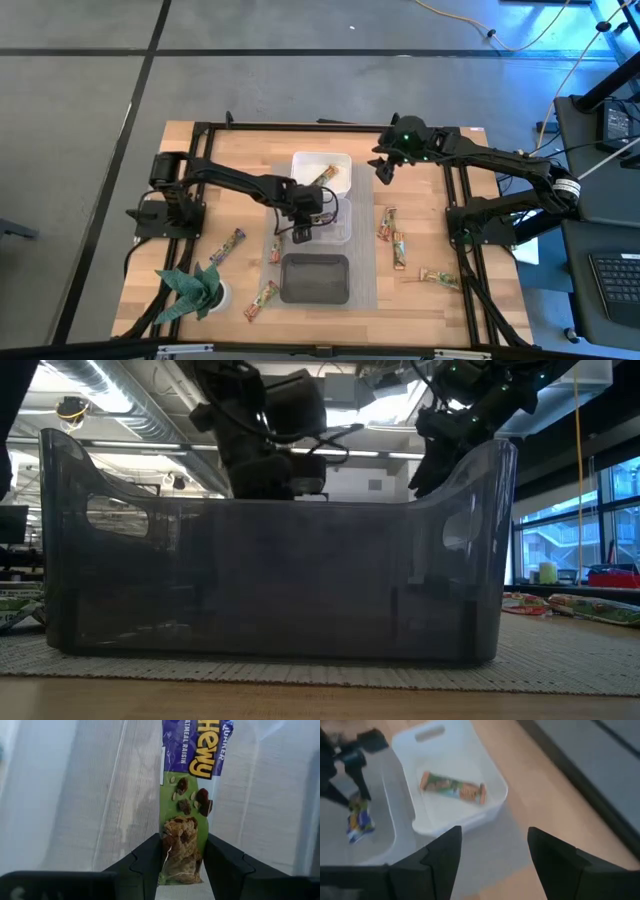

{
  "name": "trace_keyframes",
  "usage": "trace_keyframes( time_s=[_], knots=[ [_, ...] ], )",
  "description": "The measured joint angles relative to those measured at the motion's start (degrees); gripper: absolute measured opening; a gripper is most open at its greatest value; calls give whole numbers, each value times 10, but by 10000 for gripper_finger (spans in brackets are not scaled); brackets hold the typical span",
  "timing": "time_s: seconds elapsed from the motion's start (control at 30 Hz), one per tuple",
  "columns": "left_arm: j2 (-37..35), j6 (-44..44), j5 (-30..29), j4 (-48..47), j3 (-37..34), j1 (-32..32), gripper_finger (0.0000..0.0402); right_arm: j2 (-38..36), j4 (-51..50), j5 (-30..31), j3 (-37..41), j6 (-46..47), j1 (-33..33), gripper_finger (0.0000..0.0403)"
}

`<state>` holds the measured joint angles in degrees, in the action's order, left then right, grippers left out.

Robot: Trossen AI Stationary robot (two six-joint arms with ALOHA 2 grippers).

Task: Pick and place Granola Bars by type
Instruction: Put the top blue granola bar into the transparent bin

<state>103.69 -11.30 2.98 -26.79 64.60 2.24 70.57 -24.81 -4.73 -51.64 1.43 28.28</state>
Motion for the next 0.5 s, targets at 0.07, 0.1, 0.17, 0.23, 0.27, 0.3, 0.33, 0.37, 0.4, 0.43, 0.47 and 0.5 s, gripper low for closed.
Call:
trace_keyframes(
  time_s=[0.07, 0.1, 0.17, 0.23, 0.27, 0.3, 0.33, 0.37, 0.4, 0.43, 0.47, 0.5],
  knots=[
    [0, 0, -2, -2, -2, 0, 132, 0, -27, 0, 0, 13, 0, 231],
    [0, 0, -5, 1, -2, 0, 132, 0, -41, 0, 0, 24, 0, 231],
    [-1, 0, -10, 1, -2, 0, 132, 0, -69, 0, 0, 43, 0, 231],
    [-1, 0, -11, 4, -2, 0, 132, 0, -93, -8, 0, 46, 0, 231],
    [-1, 0, -11, 6, -2, 0, 132, 0, -100, -14, 0, 46, 0, 231],
    [-1, 0, -11, 6, -2, 0, 132, 0, -105, -19, 0, 46, -2, 231],
    [-1, 0, -11, 6, -2, 0, 132, 0, -108, -24, 0, 46, -4, 231],
    [-1, 0, -13, 7, -2, 0, 132, 0, -108, -25, 0, 46, -5, 231],
    [-1, 0, -17, 10, -2, 0, 132, 0, -108, -26, 0, 46, -7, 231],
    [-1, 0, -19, 15, -2, 0, 132, 0, -108, -26, 0, 46, -9, 231],
    [-1, 0, -19, 18, -2, 0, 132, 0, -108, -26, 0, 46, -11, 231],
    [-1, 0, -19, 21, -2, 0, 132, 0, -108, -26, 0, 46, -13, 231]
  ],
)
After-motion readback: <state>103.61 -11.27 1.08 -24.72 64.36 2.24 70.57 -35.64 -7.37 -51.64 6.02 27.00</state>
